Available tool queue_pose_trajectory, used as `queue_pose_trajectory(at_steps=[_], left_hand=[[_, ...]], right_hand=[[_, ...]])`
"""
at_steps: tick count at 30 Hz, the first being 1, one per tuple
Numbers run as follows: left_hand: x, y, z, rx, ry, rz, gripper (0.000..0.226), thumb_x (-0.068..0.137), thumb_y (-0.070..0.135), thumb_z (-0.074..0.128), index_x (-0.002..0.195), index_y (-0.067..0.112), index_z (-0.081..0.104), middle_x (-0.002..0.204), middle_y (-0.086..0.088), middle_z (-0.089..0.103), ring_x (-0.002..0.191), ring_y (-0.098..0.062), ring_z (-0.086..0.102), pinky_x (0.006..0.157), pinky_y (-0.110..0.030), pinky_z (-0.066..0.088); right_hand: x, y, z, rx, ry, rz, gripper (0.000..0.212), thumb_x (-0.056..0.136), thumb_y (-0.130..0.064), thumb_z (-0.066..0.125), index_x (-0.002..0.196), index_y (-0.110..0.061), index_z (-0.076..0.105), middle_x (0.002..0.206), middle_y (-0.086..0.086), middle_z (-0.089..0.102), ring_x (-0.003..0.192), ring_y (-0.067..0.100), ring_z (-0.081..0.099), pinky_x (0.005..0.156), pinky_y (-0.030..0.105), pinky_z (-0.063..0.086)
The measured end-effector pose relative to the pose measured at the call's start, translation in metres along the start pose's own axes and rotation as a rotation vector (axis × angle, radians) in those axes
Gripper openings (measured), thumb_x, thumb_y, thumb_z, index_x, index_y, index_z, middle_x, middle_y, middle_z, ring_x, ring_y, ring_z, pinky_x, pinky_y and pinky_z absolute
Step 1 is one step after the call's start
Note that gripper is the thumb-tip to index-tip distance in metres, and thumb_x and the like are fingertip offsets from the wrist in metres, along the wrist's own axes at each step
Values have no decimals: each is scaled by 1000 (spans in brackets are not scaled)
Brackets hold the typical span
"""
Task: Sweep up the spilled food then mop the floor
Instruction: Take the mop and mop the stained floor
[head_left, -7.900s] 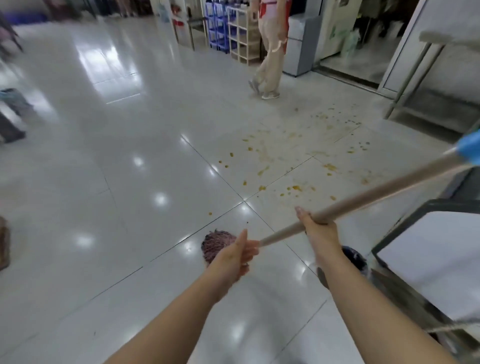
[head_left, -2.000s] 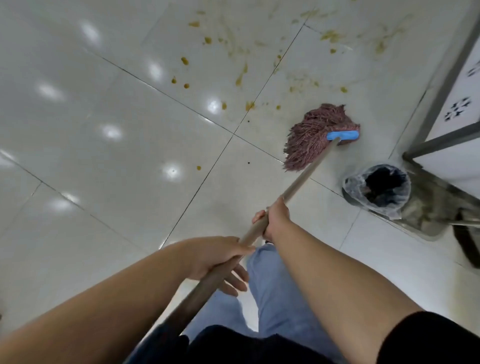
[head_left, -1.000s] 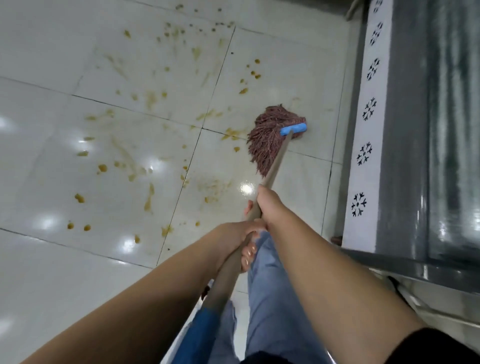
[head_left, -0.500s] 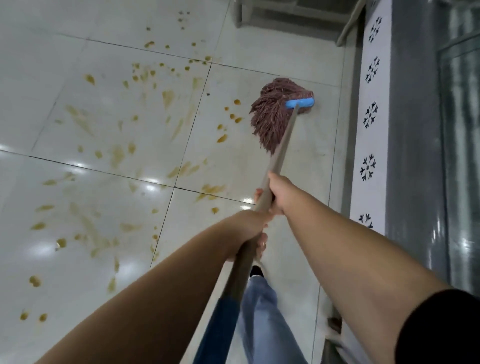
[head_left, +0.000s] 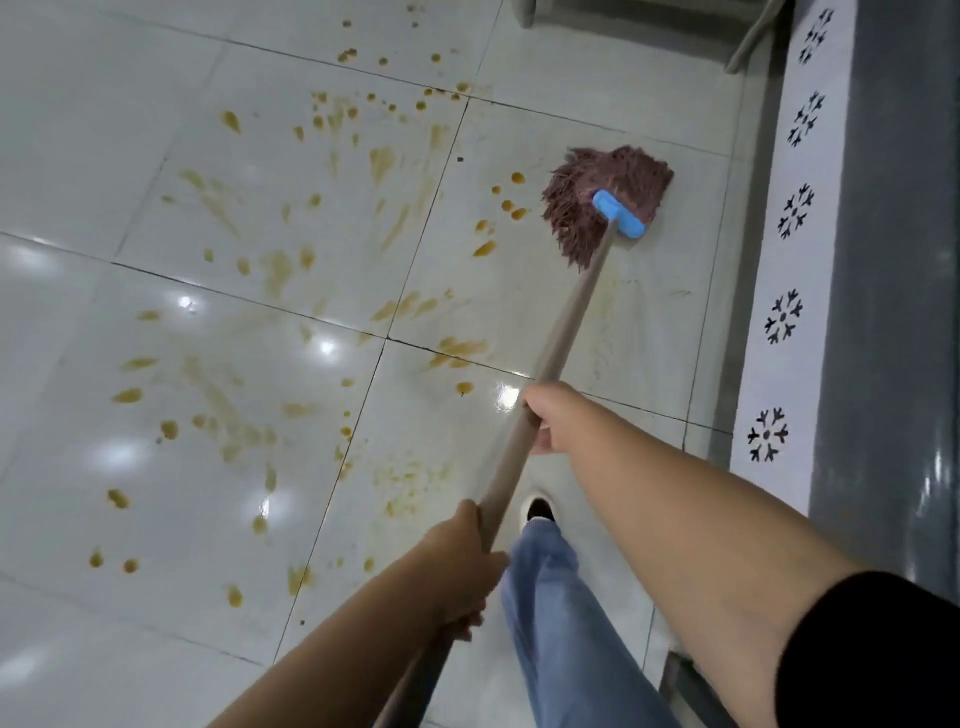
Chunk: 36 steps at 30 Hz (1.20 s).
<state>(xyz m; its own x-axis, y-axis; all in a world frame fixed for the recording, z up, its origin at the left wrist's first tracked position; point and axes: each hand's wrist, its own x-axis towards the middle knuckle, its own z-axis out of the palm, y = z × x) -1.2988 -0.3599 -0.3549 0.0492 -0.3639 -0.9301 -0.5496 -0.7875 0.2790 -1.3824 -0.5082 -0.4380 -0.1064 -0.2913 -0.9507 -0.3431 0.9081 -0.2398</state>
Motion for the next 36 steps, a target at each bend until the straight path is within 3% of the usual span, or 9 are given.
queue_pose_trajectory(at_steps=[3, 6, 8, 15, 18, 21, 26, 31, 36], left_hand=[[-46, -89, 5, 55, -58, -4, 23, 93, 23, 51, 102, 16, 31, 76, -8, 50, 31, -6, 48, 35, -18, 44], [-93, -187, 10, 151, -81, -6, 20, 93, 21, 51, 101, 18, 33, 73, -4, 50, 36, -6, 49, 35, -16, 43], [-124, -259, 15, 145, -107, -43, 16, 92, 22, 50, 98, 18, 36, 66, -3, 51, 31, -4, 47, 36, -18, 44], [-244, -477, 30, 37, -161, -231, 22, 87, 34, 58, 80, 23, 40, 44, 3, 47, 28, -8, 42, 35, -19, 39], [-279, -524, 28, -10, -164, -307, 30, 89, 51, 50, 80, 23, 44, 40, 5, 46, 30, -12, 42, 34, -19, 39], [-286, -538, 27, -49, -157, -357, 40, 92, 57, 33, 80, 20, 45, 48, -1, 47, 32, -16, 40, 35, -18, 38], [-273, -505, 3, 74, -143, -357, 42, 94, 56, 25, 81, 22, 45, 54, -3, 47, 27, -12, 39, 34, -16, 38], [-245, -425, -49, 235, -95, -331, 48, 92, 60, 23, 88, 18, 48, 54, -3, 47, 25, -10, 38, 34, -15, 37], [-184, -316, -54, 316, -57, -212, 46, 93, 59, 24, 78, 21, 44, 57, -3, 52, 29, -8, 42, 34, -16, 39]], right_hand=[[-28, 67, 61, 77, -42, 73, 27, 86, -2, 40, 111, -11, 42, 80, 9, 49, 64, 24, 55, 58, 34, 53], [-63, 149, 134, 229, -5, 85, 41, 85, 1, 35, 125, -9, 39, 85, 15, 50, 49, 22, 51, 38, 23, 50], [-94, 210, 182, 240, 16, 80, 44, 86, 0, 36, 129, -9, 34, 90, 15, 54, 48, 18, 51, 35, 19, 45], [-209, 387, 326, 183, -82, 205, 40, 90, -5, 40, 130, -6, 34, 68, 12, 56, 37, 13, 57, 42, 26, 49], [-240, 423, 360, 178, -137, 288, 24, 97, -19, 38, 119, -12, 35, 67, 12, 56, 47, 17, 57, 59, 31, 54], [-250, 433, 373, 242, -175, 304, 27, 100, -36, 34, 111, -12, 33, 70, 15, 53, 52, 20, 55, 56, 33, 50], [-241, 409, 368, 394, -183, 288, 33, 100, -40, 32, 109, -8, 32, 70, 13, 52, 55, 20, 53, 46, 32, 47], [-215, 337, 339, 546, -185, 266, 31, 100, -38, 33, 111, -9, 32, 65, 12, 53, 52, 20, 54, 44, 30, 47], [-148, 259, 257, 565, -114, 246, 27, 101, -34, 34, 109, -9, 36, 66, 11, 52, 42, 19, 55, 36, 23, 44]])
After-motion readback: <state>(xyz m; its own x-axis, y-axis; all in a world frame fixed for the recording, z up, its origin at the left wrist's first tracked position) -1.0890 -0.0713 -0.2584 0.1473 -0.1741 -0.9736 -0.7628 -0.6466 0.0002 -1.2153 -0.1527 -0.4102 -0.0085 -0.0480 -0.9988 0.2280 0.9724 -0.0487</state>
